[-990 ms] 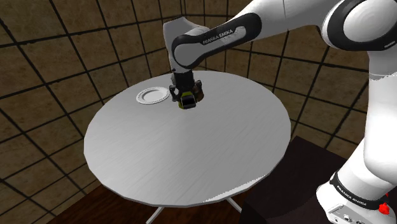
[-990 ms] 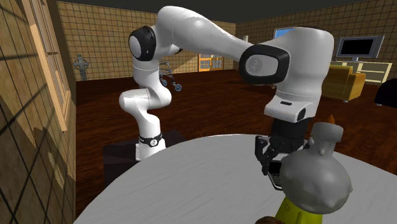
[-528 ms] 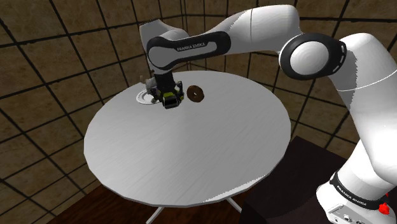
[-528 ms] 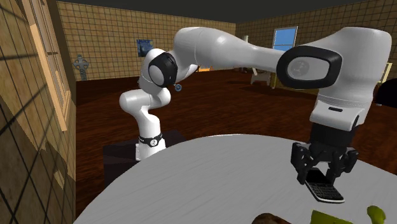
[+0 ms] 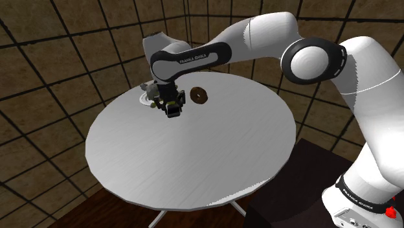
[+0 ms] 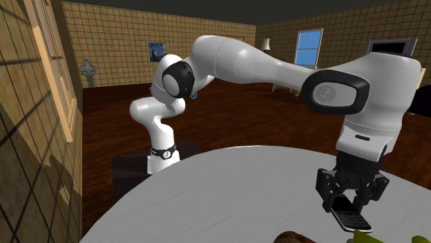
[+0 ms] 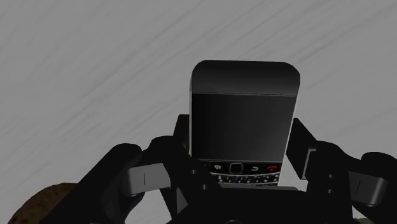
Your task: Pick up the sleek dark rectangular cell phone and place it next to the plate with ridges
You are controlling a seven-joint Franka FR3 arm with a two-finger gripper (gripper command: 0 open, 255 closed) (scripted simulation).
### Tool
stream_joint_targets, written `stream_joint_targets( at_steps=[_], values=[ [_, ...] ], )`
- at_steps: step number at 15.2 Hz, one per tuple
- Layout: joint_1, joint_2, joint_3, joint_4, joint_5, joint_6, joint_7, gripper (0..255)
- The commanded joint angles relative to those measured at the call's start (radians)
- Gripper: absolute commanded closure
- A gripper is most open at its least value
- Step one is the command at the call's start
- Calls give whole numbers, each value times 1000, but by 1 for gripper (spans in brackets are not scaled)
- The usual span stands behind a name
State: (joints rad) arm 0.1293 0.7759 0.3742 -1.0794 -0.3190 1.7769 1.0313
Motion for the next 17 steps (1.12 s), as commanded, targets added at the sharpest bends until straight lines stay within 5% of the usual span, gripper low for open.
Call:
stream_joint_targets(
  at_steps=[1,13,14,17],
  values=[
    [-4,1,-1,-30,-2,29,6,255],
    [-8,15,-5,-72,-9,83,14,255],
    [-8,15,-5,-71,-9,83,14,0],
    [-8,15,-5,-72,-9,83,14,0]
  ],
)
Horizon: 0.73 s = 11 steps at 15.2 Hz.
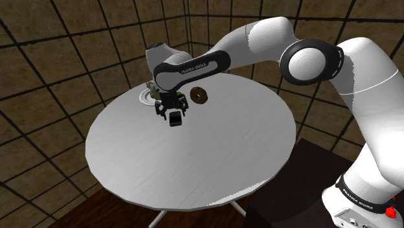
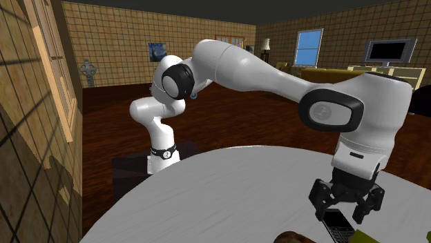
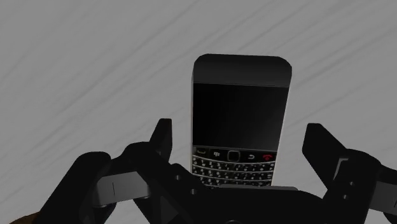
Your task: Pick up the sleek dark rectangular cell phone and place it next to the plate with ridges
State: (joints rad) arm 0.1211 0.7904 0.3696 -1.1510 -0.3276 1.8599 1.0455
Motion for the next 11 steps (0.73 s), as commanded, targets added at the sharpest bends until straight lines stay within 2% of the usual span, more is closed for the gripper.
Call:
stream_joint_targets(
  at_steps=[1,2,6,11],
  values=[
    [0,0,0,0,0,0,0,0],
    [0,0,0,0,0,0,0,0],
    [18,-14,6,106,10,-116,-14,0],
    [18,-14,6,106,10,-116,-14,0]
  ],
)
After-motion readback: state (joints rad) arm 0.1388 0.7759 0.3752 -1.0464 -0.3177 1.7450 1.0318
